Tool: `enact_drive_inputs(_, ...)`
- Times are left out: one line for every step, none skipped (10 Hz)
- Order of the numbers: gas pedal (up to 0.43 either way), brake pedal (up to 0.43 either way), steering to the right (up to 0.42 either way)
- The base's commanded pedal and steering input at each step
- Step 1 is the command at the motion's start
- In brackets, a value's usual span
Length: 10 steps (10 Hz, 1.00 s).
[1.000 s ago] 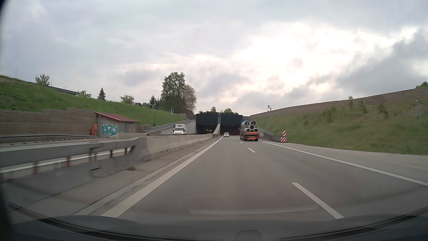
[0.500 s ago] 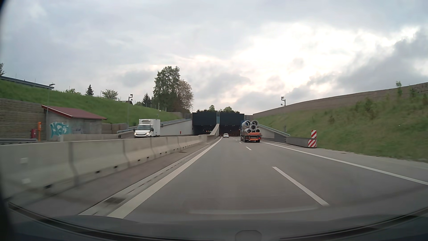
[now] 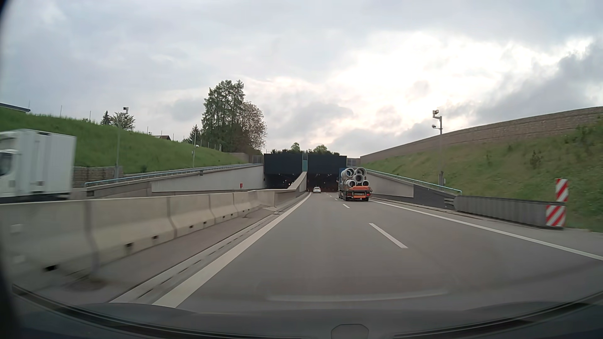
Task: Follow the waypoints while adhering to traffic rules and regulations
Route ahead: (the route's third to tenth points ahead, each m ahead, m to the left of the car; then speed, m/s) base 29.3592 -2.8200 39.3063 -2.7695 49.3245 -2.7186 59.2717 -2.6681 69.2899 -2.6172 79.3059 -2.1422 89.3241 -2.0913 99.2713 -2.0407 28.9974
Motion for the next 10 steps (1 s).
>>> enact_drive_inputs(0.138,0.000,0.001)
enact_drive_inputs(0.130,0.000,0.001)
enact_drive_inputs(0.130,0.000,0.001)
enact_drive_inputs(0.130,0.000,0.001)
enact_drive_inputs(0.118,0.000,0.001)
enact_drive_inputs(0.118,0.000,0.001)
enact_drive_inputs(0.110,0.000,0.000)
enact_drive_inputs(0.110,0.000,-0.001)
enact_drive_inputs(0.110,0.000,-0.001)
enact_drive_inputs(0.110,0.000,-0.001)
